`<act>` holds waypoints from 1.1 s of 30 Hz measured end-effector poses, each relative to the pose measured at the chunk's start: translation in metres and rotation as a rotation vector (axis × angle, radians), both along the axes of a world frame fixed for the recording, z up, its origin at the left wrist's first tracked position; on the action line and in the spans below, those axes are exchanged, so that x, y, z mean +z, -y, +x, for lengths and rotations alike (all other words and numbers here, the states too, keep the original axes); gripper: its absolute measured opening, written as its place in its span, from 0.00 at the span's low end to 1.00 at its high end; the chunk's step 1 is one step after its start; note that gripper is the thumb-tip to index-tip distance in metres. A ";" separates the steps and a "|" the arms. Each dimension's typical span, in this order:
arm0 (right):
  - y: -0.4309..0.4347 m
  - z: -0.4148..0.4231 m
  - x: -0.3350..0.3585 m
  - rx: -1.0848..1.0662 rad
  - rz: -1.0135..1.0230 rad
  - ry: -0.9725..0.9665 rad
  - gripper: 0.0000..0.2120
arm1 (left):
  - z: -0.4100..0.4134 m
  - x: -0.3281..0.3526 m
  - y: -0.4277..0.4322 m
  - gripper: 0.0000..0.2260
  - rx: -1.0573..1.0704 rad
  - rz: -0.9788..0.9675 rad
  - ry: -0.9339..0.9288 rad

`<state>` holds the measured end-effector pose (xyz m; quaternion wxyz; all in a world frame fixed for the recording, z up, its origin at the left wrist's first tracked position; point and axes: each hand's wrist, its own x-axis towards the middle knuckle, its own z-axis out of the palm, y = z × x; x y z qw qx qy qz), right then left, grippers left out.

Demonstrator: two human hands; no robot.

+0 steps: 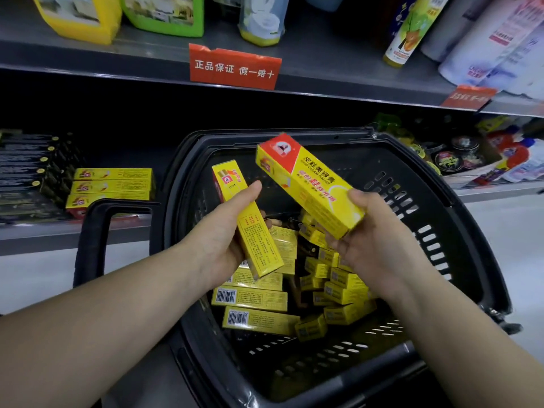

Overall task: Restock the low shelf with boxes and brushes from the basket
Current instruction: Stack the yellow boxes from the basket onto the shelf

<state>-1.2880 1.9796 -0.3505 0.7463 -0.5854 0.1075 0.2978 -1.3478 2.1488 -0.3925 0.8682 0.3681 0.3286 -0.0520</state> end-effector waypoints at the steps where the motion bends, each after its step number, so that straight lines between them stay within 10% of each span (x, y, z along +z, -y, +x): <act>1: 0.000 -0.001 0.000 0.040 0.050 -0.027 0.12 | 0.000 0.001 0.001 0.20 -0.010 -0.003 0.018; 16: -0.015 -0.022 -0.016 0.792 -0.508 0.357 0.25 | -0.008 0.005 0.008 0.23 -0.156 0.050 0.022; 26: 0.070 0.093 -0.095 0.831 -1.626 0.414 0.40 | -0.010 -0.001 0.004 0.13 -0.242 0.175 -0.056; 33: 0.062 0.094 -0.115 0.813 -1.875 0.758 0.20 | -0.014 -0.001 0.001 0.12 -0.267 0.178 -0.071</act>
